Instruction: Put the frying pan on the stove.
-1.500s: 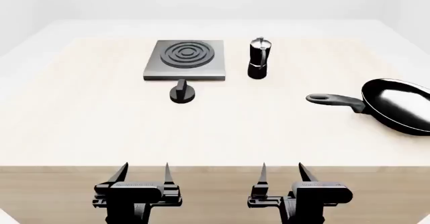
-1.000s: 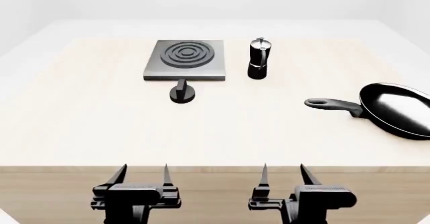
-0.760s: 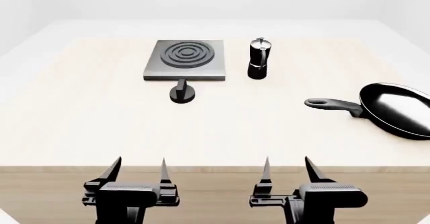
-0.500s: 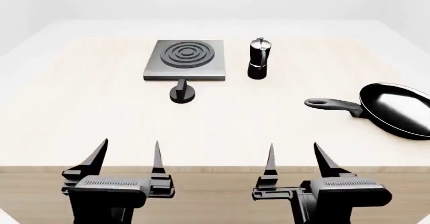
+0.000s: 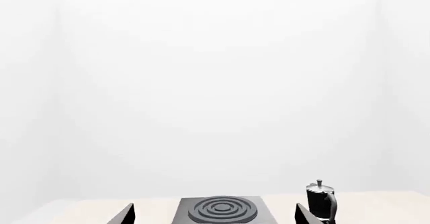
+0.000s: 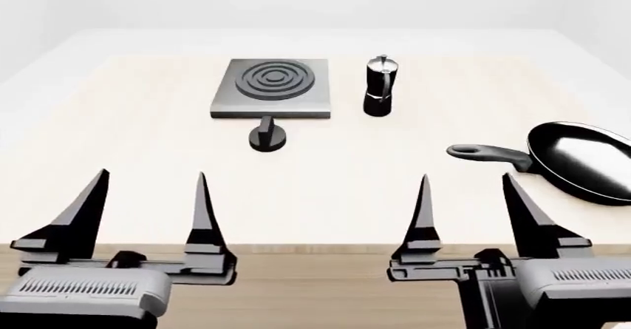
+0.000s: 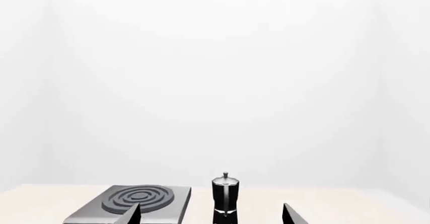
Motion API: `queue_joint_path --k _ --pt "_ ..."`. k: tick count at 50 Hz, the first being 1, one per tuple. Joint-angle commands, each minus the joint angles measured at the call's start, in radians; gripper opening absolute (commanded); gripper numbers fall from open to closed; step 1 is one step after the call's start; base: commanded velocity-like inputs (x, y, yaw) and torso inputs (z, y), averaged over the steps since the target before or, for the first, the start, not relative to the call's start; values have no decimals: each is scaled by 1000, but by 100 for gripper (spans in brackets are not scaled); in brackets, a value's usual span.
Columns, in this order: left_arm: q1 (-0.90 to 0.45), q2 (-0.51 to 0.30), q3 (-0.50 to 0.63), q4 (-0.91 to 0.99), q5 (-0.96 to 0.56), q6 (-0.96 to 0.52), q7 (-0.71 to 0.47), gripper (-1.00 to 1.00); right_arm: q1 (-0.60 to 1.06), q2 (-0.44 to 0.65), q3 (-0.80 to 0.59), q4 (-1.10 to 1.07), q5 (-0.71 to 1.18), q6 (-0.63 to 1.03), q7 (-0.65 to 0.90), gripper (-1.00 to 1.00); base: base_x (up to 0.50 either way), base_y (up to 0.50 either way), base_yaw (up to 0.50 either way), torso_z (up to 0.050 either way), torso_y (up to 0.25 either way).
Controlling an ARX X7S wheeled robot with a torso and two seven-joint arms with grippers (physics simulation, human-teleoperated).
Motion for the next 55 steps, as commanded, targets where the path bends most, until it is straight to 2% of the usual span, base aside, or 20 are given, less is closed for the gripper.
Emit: queue_joint_path --k 1,9,43,45,55 --pt "2 -14 -4 62 -12 -29 -17 100 15 11 17 -72 1 70 38 100 0 0 0 0 0" --pt "2 -21 -5 66 -20 -33 -26 100 6 19 13 -75 20 45 31 100 31 0 0 0 0" --pt "-5 -44 -7 76 -65 -33 -62 100 11 44 10 -68 52 38 55 100 500 0 0 0 0" --pt "-6 -50 5 71 -22 -41 -81 100 11 45 9 -68 53 37 57 100 500 0 0 0 0" --pt "10 -48 -27 59 -78 7 -80 100 16 50 15 -69 55 56 76 100 500 0 0 0 2"
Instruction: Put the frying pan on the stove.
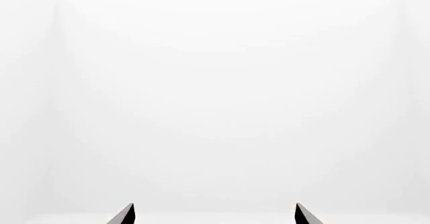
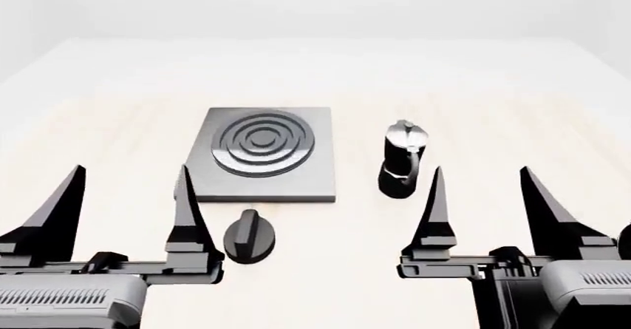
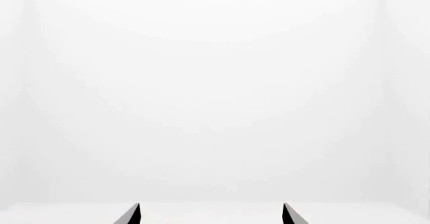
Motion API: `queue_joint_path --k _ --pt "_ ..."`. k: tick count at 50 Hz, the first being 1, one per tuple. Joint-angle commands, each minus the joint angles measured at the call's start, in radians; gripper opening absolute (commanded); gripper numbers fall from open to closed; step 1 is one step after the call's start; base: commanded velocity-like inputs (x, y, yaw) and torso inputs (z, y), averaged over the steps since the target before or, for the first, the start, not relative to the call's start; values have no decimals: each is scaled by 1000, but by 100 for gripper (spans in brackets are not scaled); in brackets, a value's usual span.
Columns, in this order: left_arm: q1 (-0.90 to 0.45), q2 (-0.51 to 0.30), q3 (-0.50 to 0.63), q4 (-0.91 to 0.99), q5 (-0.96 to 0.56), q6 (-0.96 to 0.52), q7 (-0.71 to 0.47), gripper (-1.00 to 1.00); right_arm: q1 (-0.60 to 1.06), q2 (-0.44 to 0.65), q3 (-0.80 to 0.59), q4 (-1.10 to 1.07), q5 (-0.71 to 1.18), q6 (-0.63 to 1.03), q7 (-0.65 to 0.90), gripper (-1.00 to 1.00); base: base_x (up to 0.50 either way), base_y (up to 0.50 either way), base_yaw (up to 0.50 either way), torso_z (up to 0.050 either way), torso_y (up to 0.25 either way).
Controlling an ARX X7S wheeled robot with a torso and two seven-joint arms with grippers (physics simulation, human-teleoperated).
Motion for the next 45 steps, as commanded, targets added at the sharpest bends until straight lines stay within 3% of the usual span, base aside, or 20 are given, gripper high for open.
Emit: queue_joint_path --k 1,45 --pt "12 -5 -14 -9 -28 31 -6 100 4 5 8 3 5 15 20 100 430 0 0 0 0" --pt "34 -29 -53 -12 -163 83 -20 100 4 36 0 -1 28 14 50 100 9 0 0 48 0"
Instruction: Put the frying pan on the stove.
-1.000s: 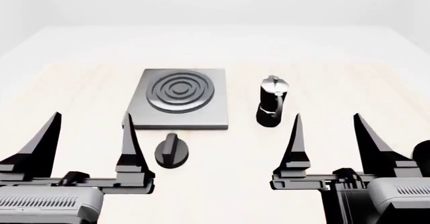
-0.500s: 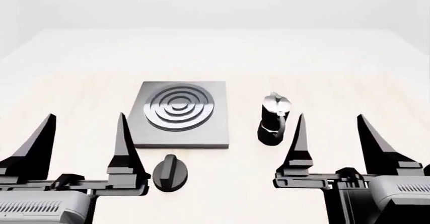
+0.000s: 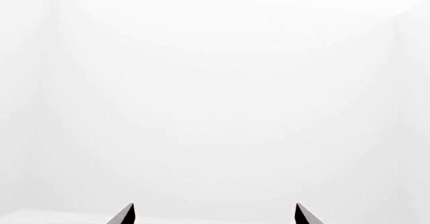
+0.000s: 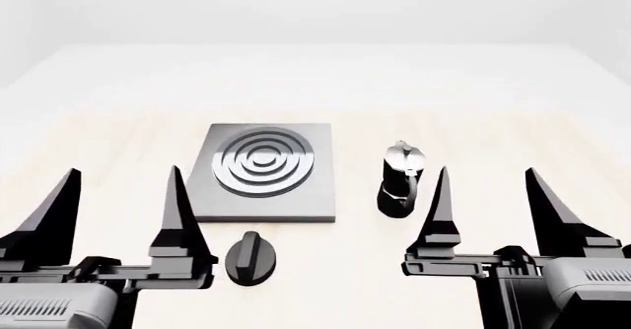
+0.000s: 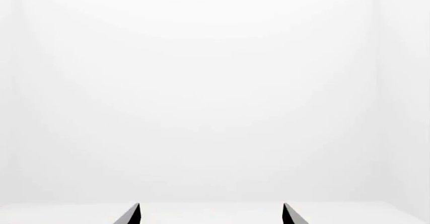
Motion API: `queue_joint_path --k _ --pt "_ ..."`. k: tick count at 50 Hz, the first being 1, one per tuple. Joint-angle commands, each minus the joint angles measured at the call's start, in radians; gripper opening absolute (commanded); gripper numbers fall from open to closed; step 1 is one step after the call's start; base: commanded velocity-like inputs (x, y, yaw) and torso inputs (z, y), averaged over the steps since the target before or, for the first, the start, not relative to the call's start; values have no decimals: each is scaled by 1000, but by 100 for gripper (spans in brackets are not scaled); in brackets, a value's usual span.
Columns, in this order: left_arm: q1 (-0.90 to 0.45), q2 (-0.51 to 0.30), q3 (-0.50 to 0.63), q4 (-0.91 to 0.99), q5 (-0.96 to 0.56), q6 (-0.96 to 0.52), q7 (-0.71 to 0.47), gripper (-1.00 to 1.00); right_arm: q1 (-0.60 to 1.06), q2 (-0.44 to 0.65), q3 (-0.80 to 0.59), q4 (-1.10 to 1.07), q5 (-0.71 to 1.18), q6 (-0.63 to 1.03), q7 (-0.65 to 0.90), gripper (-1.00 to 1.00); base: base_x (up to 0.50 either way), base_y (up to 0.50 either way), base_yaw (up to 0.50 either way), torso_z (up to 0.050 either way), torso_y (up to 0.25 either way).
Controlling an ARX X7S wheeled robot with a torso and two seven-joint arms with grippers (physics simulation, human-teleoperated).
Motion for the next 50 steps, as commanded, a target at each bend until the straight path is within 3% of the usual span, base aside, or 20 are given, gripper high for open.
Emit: queue_joint_path --k 1,9,42,50 --pt "5 -5 -12 -4 -44 13 -3 100 -1 7 -1 0 8 -2 7 100 0 0 0 49 0" --pt "-1 -17 9 3 -37 0 -9 100 1 12 -2 5 13 -3 10 100 0 0 0 49 -62" --pt "-6 -58 29 6 -51 -21 -42 100 6 29 -6 -17 40 15 40 100 0 0 0 42 -186" --pt "-3 -60 36 -6 -48 -11 -47 100 33 12 27 -12 82 70 81 100 0 0 0 0 0"
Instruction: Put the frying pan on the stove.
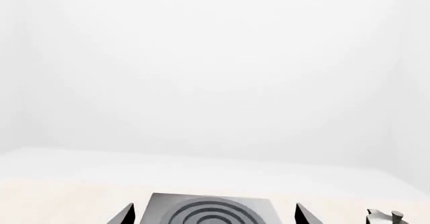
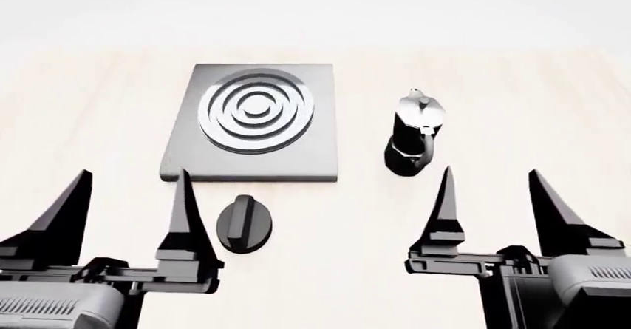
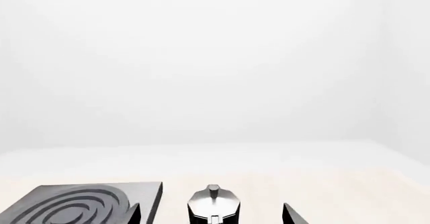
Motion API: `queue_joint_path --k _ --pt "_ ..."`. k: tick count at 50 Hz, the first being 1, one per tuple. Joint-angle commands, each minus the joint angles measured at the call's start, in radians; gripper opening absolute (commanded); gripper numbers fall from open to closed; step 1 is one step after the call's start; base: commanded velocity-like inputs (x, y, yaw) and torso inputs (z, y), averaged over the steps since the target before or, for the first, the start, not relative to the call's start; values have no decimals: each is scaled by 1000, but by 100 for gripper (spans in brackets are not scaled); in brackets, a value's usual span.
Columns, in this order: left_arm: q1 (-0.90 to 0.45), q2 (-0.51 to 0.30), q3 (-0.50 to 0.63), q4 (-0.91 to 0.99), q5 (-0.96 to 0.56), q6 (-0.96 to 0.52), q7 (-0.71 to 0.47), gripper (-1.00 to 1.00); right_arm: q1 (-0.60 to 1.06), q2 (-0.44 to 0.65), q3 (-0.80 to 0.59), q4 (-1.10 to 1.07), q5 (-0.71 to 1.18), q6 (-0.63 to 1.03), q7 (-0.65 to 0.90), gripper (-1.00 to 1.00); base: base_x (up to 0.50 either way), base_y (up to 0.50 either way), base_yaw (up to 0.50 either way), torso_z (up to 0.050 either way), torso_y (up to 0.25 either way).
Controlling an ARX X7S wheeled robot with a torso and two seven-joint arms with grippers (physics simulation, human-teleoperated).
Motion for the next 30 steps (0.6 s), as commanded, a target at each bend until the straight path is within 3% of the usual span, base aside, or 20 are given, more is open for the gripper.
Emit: queue_joint_path --k 1,17,30 --pt "-4 -10 5 -7 -6 -8 -12 100 57 -6 26 -24 30 106 61 100 0 0 0 0 0" --pt "-3 -15 2 -22 -17 16 -21 100 350 -102 94 -48 30 595 345 100 0 0 0 0 0" --pt "-2 -16 -25 -20 -54 21 -39 100 439 -180 146 15 -19 692 496 100 0 0 0 0 0"
